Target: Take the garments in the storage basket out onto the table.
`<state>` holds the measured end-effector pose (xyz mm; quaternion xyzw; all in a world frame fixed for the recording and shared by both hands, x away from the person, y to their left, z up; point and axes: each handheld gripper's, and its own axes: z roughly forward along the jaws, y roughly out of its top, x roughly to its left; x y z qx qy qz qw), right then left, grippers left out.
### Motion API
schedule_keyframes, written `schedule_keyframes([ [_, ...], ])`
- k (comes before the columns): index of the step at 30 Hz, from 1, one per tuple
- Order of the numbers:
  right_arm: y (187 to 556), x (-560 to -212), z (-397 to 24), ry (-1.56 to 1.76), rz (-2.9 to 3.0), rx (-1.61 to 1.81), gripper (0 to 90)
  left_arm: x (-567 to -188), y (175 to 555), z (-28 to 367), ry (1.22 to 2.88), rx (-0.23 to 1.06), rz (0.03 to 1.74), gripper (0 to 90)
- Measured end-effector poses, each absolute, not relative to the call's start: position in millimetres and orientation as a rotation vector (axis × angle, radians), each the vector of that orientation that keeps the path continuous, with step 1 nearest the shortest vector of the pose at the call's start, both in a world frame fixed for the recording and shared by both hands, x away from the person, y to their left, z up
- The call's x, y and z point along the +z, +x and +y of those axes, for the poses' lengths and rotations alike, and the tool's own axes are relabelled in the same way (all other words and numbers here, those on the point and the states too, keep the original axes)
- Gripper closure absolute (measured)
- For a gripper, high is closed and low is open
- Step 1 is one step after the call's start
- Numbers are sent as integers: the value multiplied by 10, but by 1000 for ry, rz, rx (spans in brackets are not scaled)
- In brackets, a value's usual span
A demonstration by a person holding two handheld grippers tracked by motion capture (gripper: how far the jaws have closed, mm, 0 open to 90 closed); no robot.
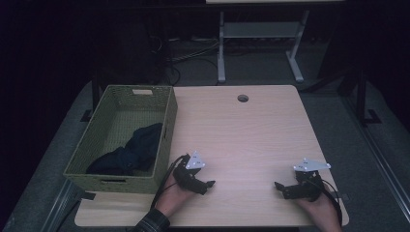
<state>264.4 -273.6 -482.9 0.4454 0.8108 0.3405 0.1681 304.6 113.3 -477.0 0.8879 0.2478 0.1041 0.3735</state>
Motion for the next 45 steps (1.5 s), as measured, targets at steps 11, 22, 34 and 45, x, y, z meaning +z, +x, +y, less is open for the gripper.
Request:
schedule_keyframes([
  [11,2645,-4829,-2737,1263,2308,967,20,-4770,3028,1130,2264,276,658,141],
  [22,2643,-4828,-2735,1270,2307,967,20,-4751,3049,1120,2279,273,673,143],
  [34,2642,-4828,-2735,1270,2307,966,20,-4689,3076,1131,2322,226,709,143],
  [45,2642,-4827,-2735,1270,2308,965,20,-4593,3094,1110,2344,238,720,145],
])
